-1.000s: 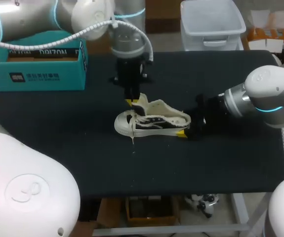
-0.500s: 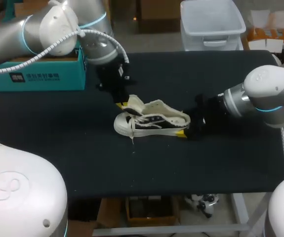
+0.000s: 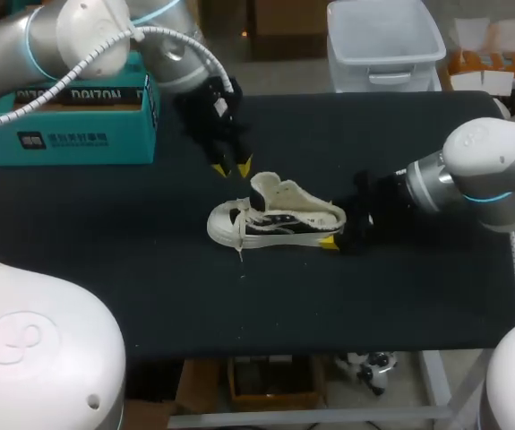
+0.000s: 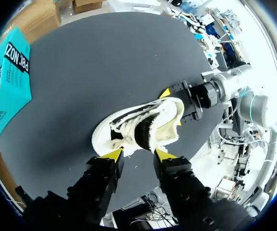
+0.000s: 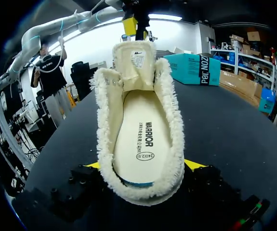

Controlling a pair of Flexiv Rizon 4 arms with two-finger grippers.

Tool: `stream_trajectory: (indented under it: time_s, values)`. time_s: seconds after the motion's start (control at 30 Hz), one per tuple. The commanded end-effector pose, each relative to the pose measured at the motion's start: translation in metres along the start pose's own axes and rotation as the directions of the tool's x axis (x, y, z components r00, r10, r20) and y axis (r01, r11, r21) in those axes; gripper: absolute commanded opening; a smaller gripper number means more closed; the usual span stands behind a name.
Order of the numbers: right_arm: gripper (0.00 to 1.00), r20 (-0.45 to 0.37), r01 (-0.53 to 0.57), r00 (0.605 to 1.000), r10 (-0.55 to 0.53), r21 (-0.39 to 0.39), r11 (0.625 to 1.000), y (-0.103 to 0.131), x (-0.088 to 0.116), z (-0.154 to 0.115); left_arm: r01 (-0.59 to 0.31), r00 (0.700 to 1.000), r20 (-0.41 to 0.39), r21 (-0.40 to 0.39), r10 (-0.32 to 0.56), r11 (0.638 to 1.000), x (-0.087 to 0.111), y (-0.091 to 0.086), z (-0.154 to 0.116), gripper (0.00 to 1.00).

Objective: Open the shoe tongue, take the insole out of the shoe, put the insole back into the shoe, and pack the shoe into the shoebox

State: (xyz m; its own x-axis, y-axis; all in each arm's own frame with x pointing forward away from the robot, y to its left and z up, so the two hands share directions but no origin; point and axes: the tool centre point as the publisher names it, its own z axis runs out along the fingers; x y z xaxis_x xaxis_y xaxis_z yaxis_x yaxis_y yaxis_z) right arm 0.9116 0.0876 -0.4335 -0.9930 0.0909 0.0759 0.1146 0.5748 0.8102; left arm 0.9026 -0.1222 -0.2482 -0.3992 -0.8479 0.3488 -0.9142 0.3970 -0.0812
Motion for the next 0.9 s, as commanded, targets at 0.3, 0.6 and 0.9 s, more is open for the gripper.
stream_trajectory:
  time_s: [0.3,0.6,0.9]
  values:
    - [0.00,0.000,0.001,1.000,-0.001,-0.003,1.000,-0.010,-0.001,0.004,-0.494,0.869,-0.020,-0.035,0.494,0.869,0.046,0.010,-0.013,0.00]
    - [0.00,0.000,0.001,1.000,-0.001,-0.003,1.000,-0.010,-0.001,0.004,-0.848,0.520,-0.120,-0.196,0.846,0.493,0.061,-0.003,-0.006,0.00]
    - [0.00,0.000,0.001,1.000,-0.001,-0.003,1.000,-0.010,-0.001,0.004,-0.857,0.396,-0.079,-0.388,0.915,0.338,0.071,-0.018,-0.006,0.00]
